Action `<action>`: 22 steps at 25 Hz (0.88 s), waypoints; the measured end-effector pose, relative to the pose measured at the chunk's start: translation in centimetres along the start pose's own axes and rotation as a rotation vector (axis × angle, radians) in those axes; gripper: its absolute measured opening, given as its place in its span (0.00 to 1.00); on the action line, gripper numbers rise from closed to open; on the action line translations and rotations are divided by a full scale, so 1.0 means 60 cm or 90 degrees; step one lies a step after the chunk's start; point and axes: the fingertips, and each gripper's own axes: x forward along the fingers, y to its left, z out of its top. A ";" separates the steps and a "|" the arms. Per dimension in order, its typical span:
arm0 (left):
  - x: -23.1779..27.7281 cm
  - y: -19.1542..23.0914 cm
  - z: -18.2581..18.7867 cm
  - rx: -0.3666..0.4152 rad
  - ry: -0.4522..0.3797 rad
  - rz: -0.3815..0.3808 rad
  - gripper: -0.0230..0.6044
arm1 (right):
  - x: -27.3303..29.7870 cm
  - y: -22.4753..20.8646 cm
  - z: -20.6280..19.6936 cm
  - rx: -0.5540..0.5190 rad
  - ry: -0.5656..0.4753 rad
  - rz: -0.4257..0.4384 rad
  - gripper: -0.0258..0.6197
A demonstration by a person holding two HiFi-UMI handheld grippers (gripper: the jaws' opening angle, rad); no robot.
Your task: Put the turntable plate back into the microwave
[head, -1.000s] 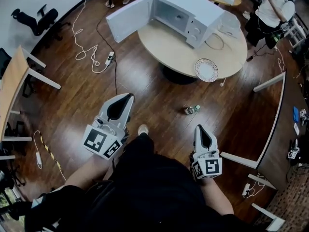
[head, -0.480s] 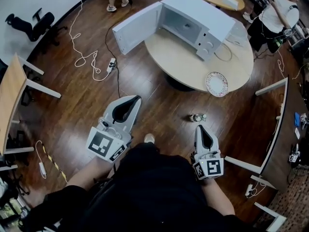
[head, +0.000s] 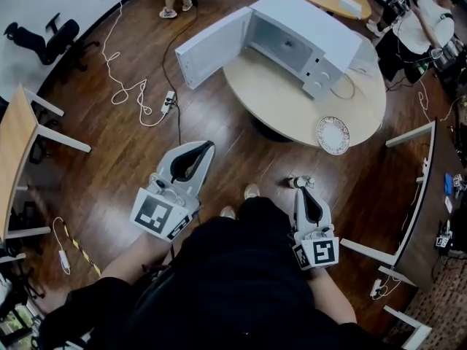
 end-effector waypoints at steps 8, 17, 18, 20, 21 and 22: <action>0.027 0.030 0.003 0.013 0.008 0.013 0.04 | 0.053 0.009 -0.008 -0.006 -0.001 0.037 0.04; 0.115 0.098 -0.003 0.036 0.024 0.018 0.04 | 0.161 -0.051 -0.007 0.012 -0.005 0.037 0.04; 0.128 0.109 -0.005 0.033 0.027 0.021 0.04 | 0.178 -0.057 -0.005 0.014 -0.005 0.041 0.04; 0.155 0.132 -0.009 0.029 0.032 0.024 0.04 | 0.214 -0.072 0.001 0.014 -0.005 0.045 0.04; 0.169 0.144 -0.011 0.029 0.035 0.023 0.04 | 0.232 -0.080 0.004 0.014 -0.005 0.045 0.04; 0.185 0.155 -0.012 0.029 0.037 0.020 0.04 | 0.249 -0.090 0.007 0.015 -0.005 0.043 0.04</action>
